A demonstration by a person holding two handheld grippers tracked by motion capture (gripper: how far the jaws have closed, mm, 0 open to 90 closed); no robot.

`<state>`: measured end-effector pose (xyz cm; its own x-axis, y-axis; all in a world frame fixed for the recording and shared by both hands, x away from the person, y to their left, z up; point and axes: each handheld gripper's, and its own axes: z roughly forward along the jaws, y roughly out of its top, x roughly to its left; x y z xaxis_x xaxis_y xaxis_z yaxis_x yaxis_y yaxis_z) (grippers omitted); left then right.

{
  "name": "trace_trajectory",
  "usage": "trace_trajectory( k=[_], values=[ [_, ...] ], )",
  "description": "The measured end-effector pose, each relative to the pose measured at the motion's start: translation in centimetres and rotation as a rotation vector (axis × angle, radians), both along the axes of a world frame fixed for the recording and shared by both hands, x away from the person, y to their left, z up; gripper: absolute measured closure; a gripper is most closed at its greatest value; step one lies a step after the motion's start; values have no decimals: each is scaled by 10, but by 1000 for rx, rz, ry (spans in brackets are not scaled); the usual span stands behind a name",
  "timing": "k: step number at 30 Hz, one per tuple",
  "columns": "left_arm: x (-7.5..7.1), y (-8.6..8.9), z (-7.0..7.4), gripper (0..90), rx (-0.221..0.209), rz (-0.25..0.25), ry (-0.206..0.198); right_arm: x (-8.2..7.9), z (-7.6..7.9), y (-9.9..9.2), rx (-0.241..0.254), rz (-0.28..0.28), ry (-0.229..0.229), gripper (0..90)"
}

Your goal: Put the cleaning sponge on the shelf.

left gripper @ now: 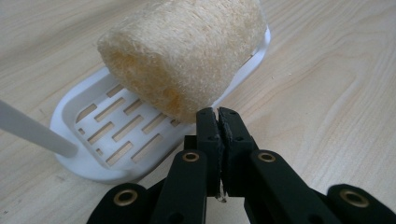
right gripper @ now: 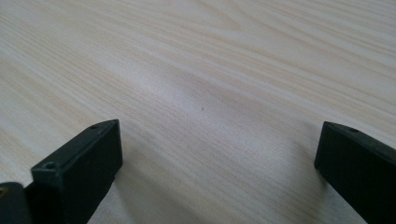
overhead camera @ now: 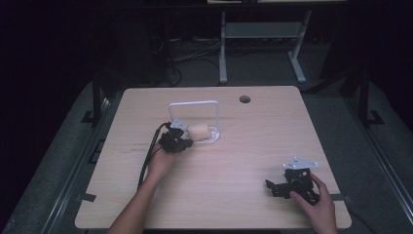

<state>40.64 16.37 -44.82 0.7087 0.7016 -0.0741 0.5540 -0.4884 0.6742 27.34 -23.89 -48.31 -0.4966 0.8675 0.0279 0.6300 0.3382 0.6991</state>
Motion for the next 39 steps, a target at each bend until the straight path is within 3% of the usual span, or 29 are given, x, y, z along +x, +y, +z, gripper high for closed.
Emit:
trace_trajectory(
  k=[12, 17, 26, 28, 36, 39],
  values=[
    [-7, 5, 7, 852, -5, 0, -3, 0, 0, 0, 0, 0, 0, 7],
    [-13, 11, 12, 788, -2, 1, -7, 0, 0, 0, 0, 0, 0, 7],
    [-23, 17, 17, 513, -4, 17, -18, 0, 0, 0, 0, 0, 1, 7],
    [-26, 18, 17, 492, -8, 19, -18, 0, 0, 0, 0, 0, 0, 7],
    [-37, 27, 18, 262, -17, 29, -39, 0, 0, 0, 0, 0, 0, 7],
    [-41, 30, 18, 199, -4, 25, -44, 0, 0, 0, 0, 0, 0, 7]
  ],
)
